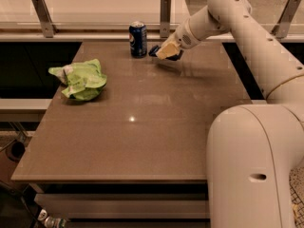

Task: Move rxbar blueberry near pepsi can

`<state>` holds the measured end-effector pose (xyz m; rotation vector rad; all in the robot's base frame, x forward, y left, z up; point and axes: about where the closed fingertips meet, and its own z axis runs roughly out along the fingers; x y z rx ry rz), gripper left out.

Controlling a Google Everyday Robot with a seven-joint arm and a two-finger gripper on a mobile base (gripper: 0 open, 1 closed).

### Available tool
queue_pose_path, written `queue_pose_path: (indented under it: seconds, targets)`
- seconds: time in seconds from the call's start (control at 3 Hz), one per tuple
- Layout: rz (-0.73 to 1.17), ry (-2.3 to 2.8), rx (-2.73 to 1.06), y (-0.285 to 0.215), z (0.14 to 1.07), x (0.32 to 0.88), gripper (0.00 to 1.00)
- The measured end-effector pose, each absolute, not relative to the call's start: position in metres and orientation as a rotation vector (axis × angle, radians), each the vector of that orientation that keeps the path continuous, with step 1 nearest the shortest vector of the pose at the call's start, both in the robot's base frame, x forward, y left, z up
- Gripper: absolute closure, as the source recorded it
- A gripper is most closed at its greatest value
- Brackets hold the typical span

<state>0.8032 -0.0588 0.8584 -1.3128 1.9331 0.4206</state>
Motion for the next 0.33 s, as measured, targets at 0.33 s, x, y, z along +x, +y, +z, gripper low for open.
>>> queue_pose_path:
  seconds: [0.33]
  targets:
    - [0.426,1.935,-1.317,-0.0561,0.8553,0.8036,0.14]
